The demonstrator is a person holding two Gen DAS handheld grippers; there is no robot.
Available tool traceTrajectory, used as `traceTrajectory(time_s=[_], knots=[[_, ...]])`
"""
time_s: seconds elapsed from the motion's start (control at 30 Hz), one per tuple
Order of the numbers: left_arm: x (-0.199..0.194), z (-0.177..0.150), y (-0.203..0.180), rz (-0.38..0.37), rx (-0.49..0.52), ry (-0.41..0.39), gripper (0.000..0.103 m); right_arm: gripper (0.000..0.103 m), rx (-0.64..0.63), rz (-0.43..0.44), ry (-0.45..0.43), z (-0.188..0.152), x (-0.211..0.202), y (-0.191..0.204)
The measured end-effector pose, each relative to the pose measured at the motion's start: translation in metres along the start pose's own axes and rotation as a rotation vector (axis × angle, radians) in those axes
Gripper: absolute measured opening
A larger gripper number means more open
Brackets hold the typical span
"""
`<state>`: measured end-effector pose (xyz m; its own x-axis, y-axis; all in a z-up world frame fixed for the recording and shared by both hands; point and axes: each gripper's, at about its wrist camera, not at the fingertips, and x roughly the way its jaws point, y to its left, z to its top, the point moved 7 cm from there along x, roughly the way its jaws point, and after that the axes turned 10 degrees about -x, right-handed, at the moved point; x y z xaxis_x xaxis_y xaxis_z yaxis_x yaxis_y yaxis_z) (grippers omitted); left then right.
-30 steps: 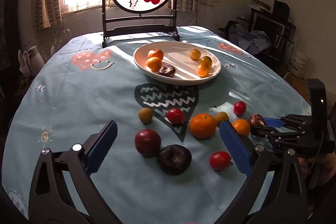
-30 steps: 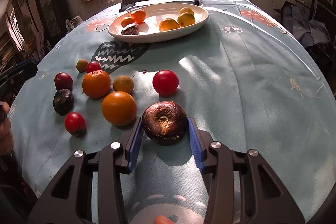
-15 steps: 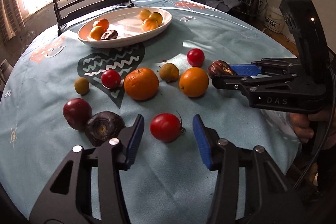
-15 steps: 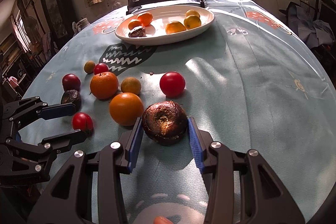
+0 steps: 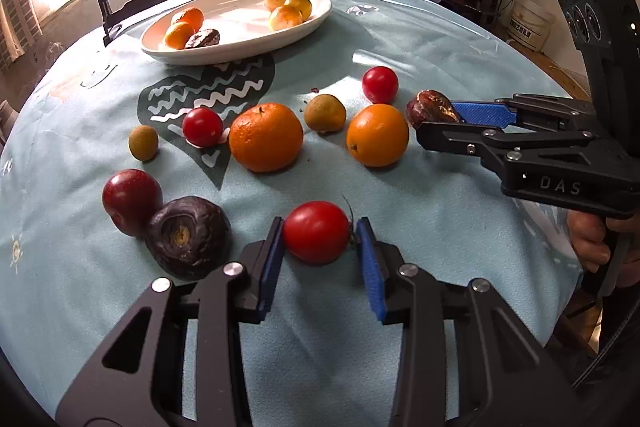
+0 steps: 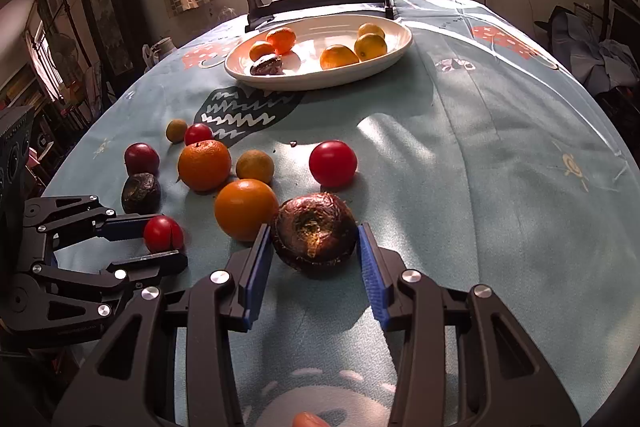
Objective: Organize fruits
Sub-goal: 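Carry both fruits to the white plate and open both grippers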
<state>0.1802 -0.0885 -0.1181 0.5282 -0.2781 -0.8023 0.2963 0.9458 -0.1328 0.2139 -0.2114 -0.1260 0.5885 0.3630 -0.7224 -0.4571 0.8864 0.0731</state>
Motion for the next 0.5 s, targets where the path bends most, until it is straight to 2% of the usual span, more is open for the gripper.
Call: traceTrajectory(time_s=[0.23,0.4,0.5], knots=[[0.000,0.001,0.002,-0.019,-0.023,0.001,0.035,0.043,-0.005,0.015,-0.027,0.002,-0.004,0.001],[-0.011,0.005,0.008,-0.099,-0.068,-0.010,0.034,0.043,-0.031,0.058,-0.080,0.005,-0.014,0.006],[-0.028,0.018,0.013,-0.131,-0.072,-0.046,0.034,0.043,-0.044,0.104,-0.074,0.010,-0.017,0.011]])
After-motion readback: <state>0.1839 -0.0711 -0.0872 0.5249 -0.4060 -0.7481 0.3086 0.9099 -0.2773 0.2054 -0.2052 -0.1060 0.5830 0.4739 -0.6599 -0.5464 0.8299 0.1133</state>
